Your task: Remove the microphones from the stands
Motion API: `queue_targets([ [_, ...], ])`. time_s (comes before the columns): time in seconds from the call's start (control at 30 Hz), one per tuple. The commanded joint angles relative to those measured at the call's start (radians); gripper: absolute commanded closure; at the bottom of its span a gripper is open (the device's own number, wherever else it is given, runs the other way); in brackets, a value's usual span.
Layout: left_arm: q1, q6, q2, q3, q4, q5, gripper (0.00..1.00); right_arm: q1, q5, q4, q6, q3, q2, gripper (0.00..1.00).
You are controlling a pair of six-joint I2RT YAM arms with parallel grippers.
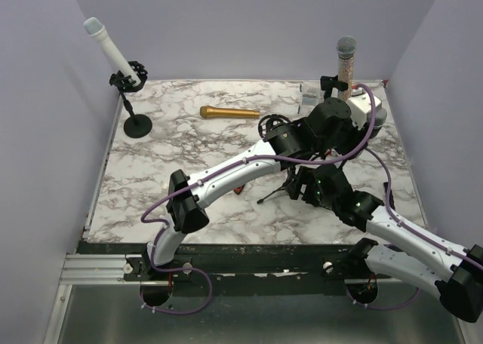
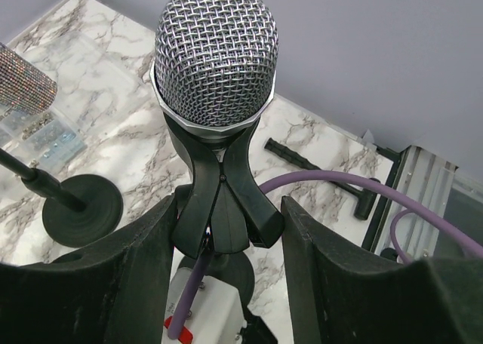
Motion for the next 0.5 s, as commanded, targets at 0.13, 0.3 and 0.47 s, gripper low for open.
queue_targets([
  [0.13, -0.005, 0.014, -0.016, 0.006, 0.028, -0.004, 0.61, -0.003, 0.026, -0.238, 0.115, 0.033, -0.080, 0.07],
  [0.3, -0.003, 0.006, -0.025, -0.013, 0.031, -0.004, 0.60, -0.002, -0.050, -0.279, 0.200, 0.004, -0.112, 0.00],
  [0.47, -0.004, -0.002, -0.044, -0.042, 0.040, -0.004, 0.60, -0.003, -0.075, -0.435, 0.284, 0.035, -0.085, 0.00],
])
